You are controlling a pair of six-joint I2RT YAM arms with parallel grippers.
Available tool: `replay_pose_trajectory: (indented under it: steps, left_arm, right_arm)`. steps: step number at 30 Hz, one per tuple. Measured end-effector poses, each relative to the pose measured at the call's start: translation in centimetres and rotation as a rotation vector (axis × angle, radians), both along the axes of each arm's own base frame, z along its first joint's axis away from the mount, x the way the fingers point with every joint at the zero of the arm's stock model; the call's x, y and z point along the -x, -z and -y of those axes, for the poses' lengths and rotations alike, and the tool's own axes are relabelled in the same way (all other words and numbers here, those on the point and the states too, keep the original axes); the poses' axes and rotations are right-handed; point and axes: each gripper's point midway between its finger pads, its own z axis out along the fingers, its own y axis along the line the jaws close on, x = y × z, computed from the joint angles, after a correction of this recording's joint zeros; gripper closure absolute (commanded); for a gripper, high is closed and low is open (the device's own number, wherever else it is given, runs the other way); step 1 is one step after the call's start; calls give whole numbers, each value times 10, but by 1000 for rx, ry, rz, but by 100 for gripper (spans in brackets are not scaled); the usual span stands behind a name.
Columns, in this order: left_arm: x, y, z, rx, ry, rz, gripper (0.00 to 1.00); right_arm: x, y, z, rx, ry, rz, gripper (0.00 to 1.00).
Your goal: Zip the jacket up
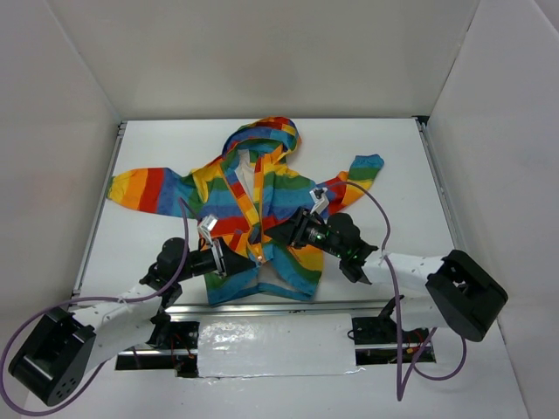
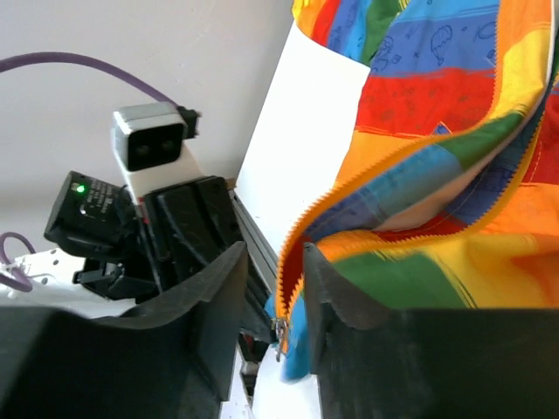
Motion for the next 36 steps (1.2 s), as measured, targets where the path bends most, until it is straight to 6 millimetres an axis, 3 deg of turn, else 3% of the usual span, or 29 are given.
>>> replay_pose_trajectory:
  steps: [3,10,15,21,27,29,30,31,36]
  left_arm:
    - [0,2,-1,-3,-2,-8,100]
    - [0,1,0,-1,-5,-2,100]
    - [-1,-1,0,7,-6,7,100]
    - [-1,0,0,6,-6,4,100]
    - [-2,-1,0,9,-5,10,100]
    - [-2,-2,1,10,-5,11,100]
    - [-2,-2,1,11,-4,11,100]
    - [-1,-3,1,14,-2,13,100]
    - [0,-5,2,23,6,15,100]
  right_arm:
    - [2,-7,2,-4,0,17,45]
    - [16,-27,7,-6,-5,68,42]
    - [37,-6,1,37,-51,7,42]
    - [81,6,-16,54,-108,-110,42]
    - [98,27,-18,107,-24,-227,42]
    - [98,36,-15,150,18,-247,45]
    - [97,39,-15,165,35,-249,51]
    - [95,40,-14,178,53,-249,65]
    - [79,47,-13,214,139,-238,67]
